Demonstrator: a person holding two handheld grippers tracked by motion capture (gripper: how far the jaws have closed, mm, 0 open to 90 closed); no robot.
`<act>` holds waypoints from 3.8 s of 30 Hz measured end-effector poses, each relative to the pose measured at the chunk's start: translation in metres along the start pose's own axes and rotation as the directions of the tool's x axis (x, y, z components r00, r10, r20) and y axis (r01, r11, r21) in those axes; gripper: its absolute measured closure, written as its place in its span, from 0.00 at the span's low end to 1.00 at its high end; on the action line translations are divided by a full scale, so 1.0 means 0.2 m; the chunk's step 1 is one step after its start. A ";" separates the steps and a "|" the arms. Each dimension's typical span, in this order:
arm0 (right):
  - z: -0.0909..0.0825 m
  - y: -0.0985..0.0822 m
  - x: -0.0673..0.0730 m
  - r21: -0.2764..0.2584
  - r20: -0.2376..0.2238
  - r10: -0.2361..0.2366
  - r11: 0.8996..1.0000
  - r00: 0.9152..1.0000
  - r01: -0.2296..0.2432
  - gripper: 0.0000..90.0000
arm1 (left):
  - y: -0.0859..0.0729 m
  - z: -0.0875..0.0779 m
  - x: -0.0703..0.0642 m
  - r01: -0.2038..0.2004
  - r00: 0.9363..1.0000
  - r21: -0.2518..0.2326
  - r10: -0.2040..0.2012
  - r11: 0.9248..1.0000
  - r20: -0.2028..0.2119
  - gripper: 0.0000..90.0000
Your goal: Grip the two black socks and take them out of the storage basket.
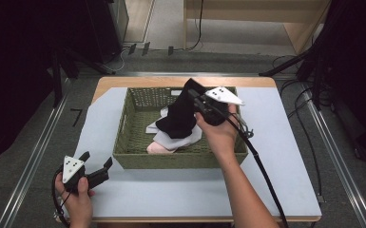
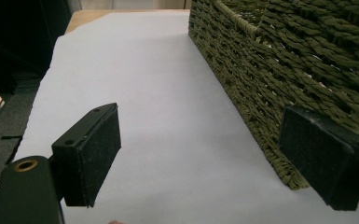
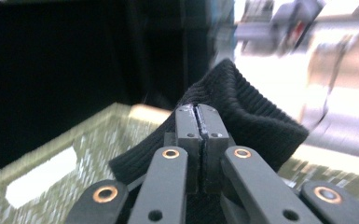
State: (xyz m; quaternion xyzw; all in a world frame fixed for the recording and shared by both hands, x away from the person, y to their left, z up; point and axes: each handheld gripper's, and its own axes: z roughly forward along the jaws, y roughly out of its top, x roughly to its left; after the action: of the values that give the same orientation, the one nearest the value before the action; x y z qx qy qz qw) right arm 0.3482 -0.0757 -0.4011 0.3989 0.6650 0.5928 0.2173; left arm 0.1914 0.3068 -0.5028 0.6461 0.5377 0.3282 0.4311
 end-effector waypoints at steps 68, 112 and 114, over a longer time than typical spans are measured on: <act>0.12 -0.16 0.01 0.244 0.049 -0.088 0.967 0.995 0.074 0.85 | 0.00 0.00 0.00 0.003 1.000 0.004 -0.003 1.000 -0.001 0.16; -0.57 0.04 -0.45 -0.292 0.372 -0.035 0.944 0.928 0.153 0.85 | 0.00 0.00 0.00 0.004 1.000 0.001 -0.004 1.000 0.002 0.16; -0.60 0.01 -0.50 -0.289 0.394 -0.010 0.948 0.919 0.135 0.85 | 0.00 0.00 0.00 0.003 1.000 -0.002 -0.003 1.000 0.001 0.16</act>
State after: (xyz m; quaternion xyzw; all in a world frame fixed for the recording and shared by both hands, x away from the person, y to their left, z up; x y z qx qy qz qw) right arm 0.3161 -0.2290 -0.3930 0.4439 0.5219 0.5905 0.4265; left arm 0.1913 0.3073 -0.5029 0.6451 0.5381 0.3275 0.4325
